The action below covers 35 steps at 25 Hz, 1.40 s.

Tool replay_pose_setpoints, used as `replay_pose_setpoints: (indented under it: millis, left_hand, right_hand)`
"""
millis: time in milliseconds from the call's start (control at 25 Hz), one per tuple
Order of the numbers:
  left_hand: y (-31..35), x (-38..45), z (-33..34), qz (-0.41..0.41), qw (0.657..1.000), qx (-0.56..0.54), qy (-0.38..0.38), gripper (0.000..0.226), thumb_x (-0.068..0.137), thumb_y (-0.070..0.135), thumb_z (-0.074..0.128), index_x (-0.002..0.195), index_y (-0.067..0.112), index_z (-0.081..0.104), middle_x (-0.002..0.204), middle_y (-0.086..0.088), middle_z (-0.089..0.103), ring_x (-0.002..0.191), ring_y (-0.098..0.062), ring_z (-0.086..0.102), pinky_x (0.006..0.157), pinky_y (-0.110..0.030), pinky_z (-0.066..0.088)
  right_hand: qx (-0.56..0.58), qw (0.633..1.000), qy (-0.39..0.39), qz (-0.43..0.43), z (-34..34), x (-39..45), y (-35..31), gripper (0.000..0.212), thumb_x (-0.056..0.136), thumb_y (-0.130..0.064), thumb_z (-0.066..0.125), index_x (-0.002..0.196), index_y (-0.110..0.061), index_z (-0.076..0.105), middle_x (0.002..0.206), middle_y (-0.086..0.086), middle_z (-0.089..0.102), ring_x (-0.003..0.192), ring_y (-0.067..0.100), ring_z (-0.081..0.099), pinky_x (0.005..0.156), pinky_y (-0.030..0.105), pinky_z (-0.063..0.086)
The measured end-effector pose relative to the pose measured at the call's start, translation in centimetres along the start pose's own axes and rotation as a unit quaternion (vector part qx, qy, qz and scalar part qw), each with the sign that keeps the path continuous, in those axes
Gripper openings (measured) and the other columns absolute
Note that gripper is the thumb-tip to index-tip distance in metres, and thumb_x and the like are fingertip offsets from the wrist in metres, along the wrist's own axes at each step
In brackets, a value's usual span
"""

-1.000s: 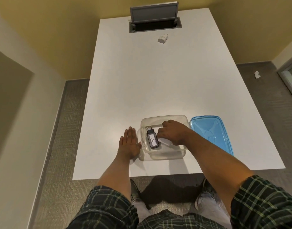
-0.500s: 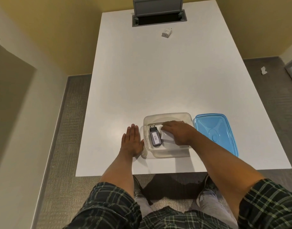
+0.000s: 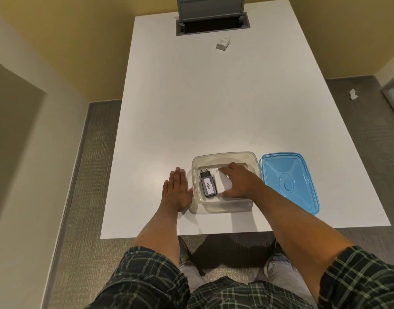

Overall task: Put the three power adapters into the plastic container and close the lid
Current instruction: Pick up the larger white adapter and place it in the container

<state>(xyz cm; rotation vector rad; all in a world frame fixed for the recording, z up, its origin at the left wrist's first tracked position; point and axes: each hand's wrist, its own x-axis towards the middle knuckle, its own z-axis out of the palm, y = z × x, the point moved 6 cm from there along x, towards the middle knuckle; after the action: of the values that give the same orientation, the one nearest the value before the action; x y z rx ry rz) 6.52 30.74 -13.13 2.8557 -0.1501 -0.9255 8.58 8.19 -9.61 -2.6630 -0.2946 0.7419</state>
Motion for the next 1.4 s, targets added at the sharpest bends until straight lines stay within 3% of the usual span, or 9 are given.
replay_pose_setpoints:
  millis: [480,560,680,880,1000,1080,1200,1400]
  left_hand:
    - [0.1,0.0,-0.1,-0.005,1.0,0.0,0.0,0.07,0.108,0.039,0.02,0.161,0.011,-0.017,0.169,-0.007,-0.024,0.158,-0.026,-0.018,0.13,-0.046,-0.003]
    - [0.2,0.0,-0.1,-0.004,1.0,-0.005,0.003,0.07,0.108,0.039,0.02,0.161,0.011,-0.017,0.169,-0.007,-0.024,0.158,-0.026,-0.018,0.13,-0.045,-0.003]
    - [0.2,-0.3,0.0,0.0,0.999,0.006,0.033,0.07,0.108,0.039,0.021,0.161,0.01,-0.015,0.17,-0.008,-0.021,0.159,-0.027,-0.016,0.13,-0.046,-0.001]
    - [0.0,-0.5,0.4,0.005,0.996,0.02,0.082,0.069,0.108,0.039,0.018,0.162,0.01,-0.013,0.17,-0.008,-0.019,0.159,-0.026,-0.015,0.13,-0.045,0.001]
    - [-0.2,-0.6,0.5,0.012,0.993,0.027,0.111,0.067,0.108,0.039,0.016,0.162,0.012,-0.012,0.171,-0.006,-0.017,0.159,-0.024,-0.012,0.13,-0.042,0.003]
    - [-0.3,-0.5,-0.2,0.023,0.99,0.006,0.141,0.065,0.108,0.039,0.018,0.163,0.015,-0.006,0.172,-0.002,-0.012,0.16,-0.021,-0.007,0.13,-0.039,0.004]
    - [-0.3,0.7,-2.3,0.032,0.982,-0.017,0.183,0.062,0.109,0.038,0.024,0.164,0.017,0.006,0.172,0.001,0.0,0.16,-0.017,0.001,0.131,-0.037,0.008]
    - [0.4,4.4,-6.6,0.033,0.98,0.0,0.195,0.062,0.109,0.035,0.029,0.164,0.014,0.01,0.172,-0.001,0.004,0.16,-0.02,0.007,0.129,-0.037,0.012]
  right_hand:
    - [-0.035,0.999,-0.003,0.012,-0.1,0.0,-0.7,0.1,0.063,-0.068,0.078,0.148,-0.031,0.039,0.137,0.003,0.049,0.13,0.026,0.046,0.092,0.045,0.051]
    - [-0.091,0.996,0.003,0.013,-0.4,-0.3,-0.8,0.1,0.062,-0.075,0.072,0.146,-0.031,0.039,0.134,0.004,0.051,0.127,0.027,0.049,0.089,0.045,0.05]
    - [-0.226,0.968,0.093,-0.051,-1.5,-1.2,-2.0,0.09,0.065,-0.083,0.057,0.133,-0.025,0.052,0.124,0.005,0.059,0.107,0.028,0.061,0.079,0.04,0.049]
    - [-0.197,0.942,0.22,-0.163,-3.5,-2.0,-4.3,0.043,0.083,-0.059,0.055,0.093,-0.018,0.066,0.084,0.002,0.062,0.064,0.025,0.06,0.048,0.028,0.036]
    - [-0.175,0.924,0.27,-0.209,-4.8,-1.3,-5.0,0.023,0.087,-0.033,0.062,0.1,-0.015,0.066,0.087,0.004,0.06,0.066,0.027,0.06,0.045,0.031,0.038]
    - [-0.161,0.914,0.297,-0.225,-5.8,-0.7,-5.2,0.025,0.088,-0.026,0.062,0.11,-0.013,0.065,0.092,0.005,0.059,0.07,0.026,0.058,0.051,0.035,0.044]
    - [-0.137,0.907,0.349,-0.191,-8.2,0.3,-4.9,0.03,0.091,-0.027,0.06,0.117,-0.013,0.065,0.096,0.006,0.06,0.077,0.026,0.058,0.06,0.038,0.047]
    - [-0.084,0.927,0.364,-0.028,-12.5,3.0,-2.2,0.044,0.09,-0.034,0.06,0.128,-0.013,0.059,0.11,0.007,0.062,0.092,0.029,0.063,0.072,0.04,0.052]
